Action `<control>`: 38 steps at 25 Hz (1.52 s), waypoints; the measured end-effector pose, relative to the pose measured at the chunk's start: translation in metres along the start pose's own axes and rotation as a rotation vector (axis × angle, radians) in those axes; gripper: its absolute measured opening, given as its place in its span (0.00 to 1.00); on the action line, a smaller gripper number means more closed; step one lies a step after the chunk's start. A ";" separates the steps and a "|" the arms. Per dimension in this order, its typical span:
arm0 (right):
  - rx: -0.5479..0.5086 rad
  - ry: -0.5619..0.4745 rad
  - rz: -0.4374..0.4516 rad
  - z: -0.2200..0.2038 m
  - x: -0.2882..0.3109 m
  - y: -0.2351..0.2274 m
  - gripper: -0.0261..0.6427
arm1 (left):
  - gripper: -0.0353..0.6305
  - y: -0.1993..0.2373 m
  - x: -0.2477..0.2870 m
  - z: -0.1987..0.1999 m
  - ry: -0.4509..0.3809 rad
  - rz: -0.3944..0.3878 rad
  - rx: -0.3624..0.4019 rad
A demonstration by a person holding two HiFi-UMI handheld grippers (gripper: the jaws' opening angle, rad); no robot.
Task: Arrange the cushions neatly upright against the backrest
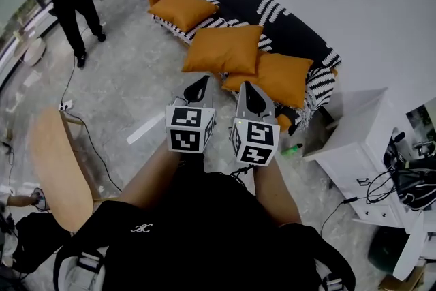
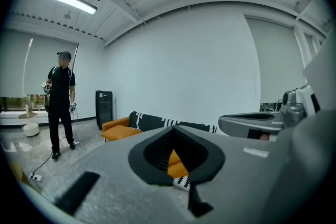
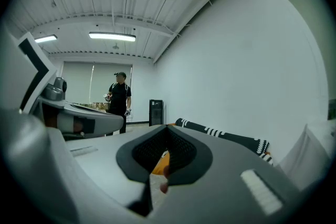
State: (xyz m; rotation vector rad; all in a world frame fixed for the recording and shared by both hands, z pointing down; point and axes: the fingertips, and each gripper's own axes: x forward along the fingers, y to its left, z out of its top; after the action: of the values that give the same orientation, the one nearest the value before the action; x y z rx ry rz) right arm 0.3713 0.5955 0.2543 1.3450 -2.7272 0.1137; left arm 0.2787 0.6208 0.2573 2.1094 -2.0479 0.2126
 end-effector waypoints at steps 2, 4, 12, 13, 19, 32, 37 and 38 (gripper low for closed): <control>0.002 -0.002 -0.006 0.001 0.020 -0.003 0.05 | 0.06 0.012 0.018 0.003 -0.003 -0.004 -0.010; 0.003 0.007 -0.009 0.000 0.042 -0.005 0.05 | 0.06 0.025 0.038 0.006 -0.002 -0.009 -0.019; -0.017 0.063 -0.043 -0.005 0.138 -0.014 0.05 | 0.06 0.082 0.125 0.008 0.042 -0.054 -0.080; -0.017 0.072 -0.047 -0.005 0.151 -0.015 0.05 | 0.06 0.090 0.136 0.008 0.052 -0.059 -0.092; -0.024 0.115 -0.072 -0.001 0.230 -0.017 0.05 | 0.06 0.140 0.204 0.011 0.108 -0.106 -0.115; -0.029 0.200 -0.173 -0.002 0.370 -0.020 0.05 | 0.06 0.245 0.315 0.014 0.178 -0.152 -0.085; -0.041 0.260 -0.197 -0.015 0.397 -0.024 0.05 | 0.06 0.266 0.343 -0.001 0.226 -0.169 -0.105; -0.038 0.269 -0.201 -0.018 0.401 -0.027 0.05 | 0.06 0.267 0.347 -0.005 0.234 -0.171 -0.105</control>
State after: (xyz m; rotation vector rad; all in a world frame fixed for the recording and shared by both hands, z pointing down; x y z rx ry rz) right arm 0.1511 0.2657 0.3214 1.4661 -2.3513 0.2093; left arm 0.0233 0.2781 0.3541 2.0723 -1.7019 0.3025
